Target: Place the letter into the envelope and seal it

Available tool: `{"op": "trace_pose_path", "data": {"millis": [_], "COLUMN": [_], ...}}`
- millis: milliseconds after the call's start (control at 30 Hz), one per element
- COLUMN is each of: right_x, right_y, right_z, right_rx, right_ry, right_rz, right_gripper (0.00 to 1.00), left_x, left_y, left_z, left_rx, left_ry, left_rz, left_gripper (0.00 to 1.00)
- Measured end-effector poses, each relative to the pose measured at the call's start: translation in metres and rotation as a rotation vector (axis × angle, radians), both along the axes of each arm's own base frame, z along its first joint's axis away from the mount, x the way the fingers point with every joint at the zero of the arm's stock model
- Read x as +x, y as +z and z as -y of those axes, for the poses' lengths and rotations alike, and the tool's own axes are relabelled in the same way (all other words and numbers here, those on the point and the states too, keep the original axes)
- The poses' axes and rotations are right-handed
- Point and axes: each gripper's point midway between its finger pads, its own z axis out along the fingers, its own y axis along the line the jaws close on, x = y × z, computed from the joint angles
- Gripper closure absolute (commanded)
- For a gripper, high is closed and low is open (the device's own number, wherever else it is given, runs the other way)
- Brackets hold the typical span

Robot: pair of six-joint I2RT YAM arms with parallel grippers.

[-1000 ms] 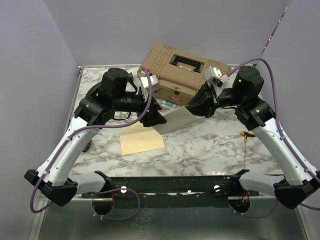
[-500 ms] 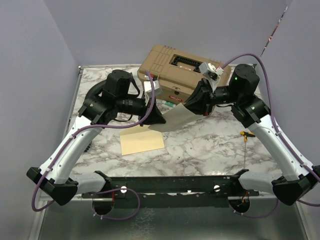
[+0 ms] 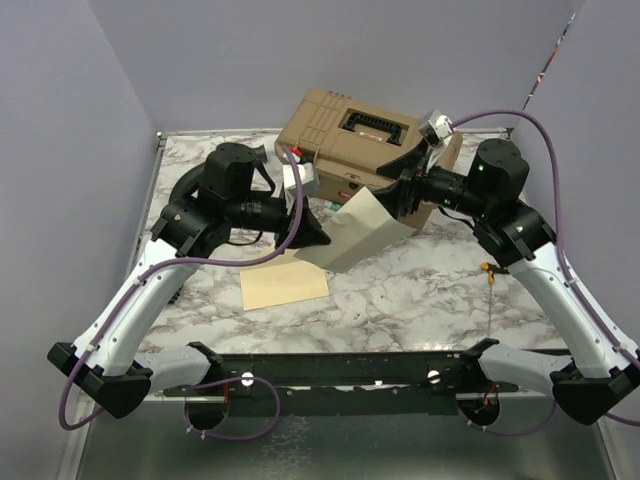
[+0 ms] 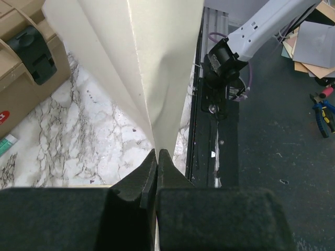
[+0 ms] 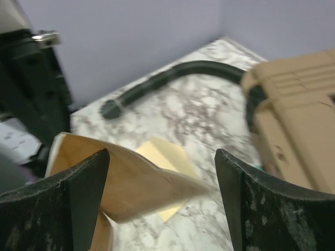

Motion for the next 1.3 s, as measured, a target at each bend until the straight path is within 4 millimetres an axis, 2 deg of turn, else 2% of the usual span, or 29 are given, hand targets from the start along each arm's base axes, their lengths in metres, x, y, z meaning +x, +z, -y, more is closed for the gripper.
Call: {"op": "trace_pose_path", "data": {"millis": [133, 300, 433, 533, 700, 900, 1067, 1200, 1300], "right_x": [0.021, 0.032, 0.035, 0.038, 0.037, 0.02, 0.018, 0.02, 0.017], "right_y": [-0.002, 0.02, 0.035, 0.043, 0.043, 0.013, -0.004, -0.004, 0.004], "right_z": [0.031, 0.062, 0.081, 0.084, 0.066, 0.026, 0.003, -0.01, -0.02], "right_rx": [-0.022, 0.02, 0.074, 0.098, 0.147, 0.233, 0.288, 0.33, 0.371], "right_ry": [-0.24, -0.439, -0.553, -0.584, -0.516, -0.31, -0.204, -0.14, -0.058], "right_rz": [0.056, 0.126, 0.128, 0.1, -0.015, -0.234, -0.366, -0.421, -0.439], "right_gripper": [0.14, 0.16, 0.18, 0.19, 0.19, 0.14, 0.15, 0.23, 0.29], "left_x": [0.002, 0.009, 0.023, 0.039, 0.063, 0.077, 0.072, 0.058, 0.047], "left_y": [-0.002, -0.008, -0.011, -0.01, -0.001, 0.015, 0.025, 0.036, 0.048], "left_z": [0.001, 0.003, 0.004, 0.006, 0.01, 0.015, 0.02, 0.023, 0.023], "left_rx": [-0.002, 0.0, 0.007, -0.004, -0.062, -0.156, -0.22, -0.273, -0.32], "left_ry": [0.005, 0.029, 0.109, 0.194, 0.327, 0.41, 0.391, 0.331, 0.287], "left_rz": [-0.003, -0.007, -0.02, -0.035, -0.066, -0.114, -0.155, -0.174, -0.17], "left_gripper": [1.0, 1.0, 1.0, 1.0, 1.0, 1.0, 1.0, 1.0, 1.0]}}
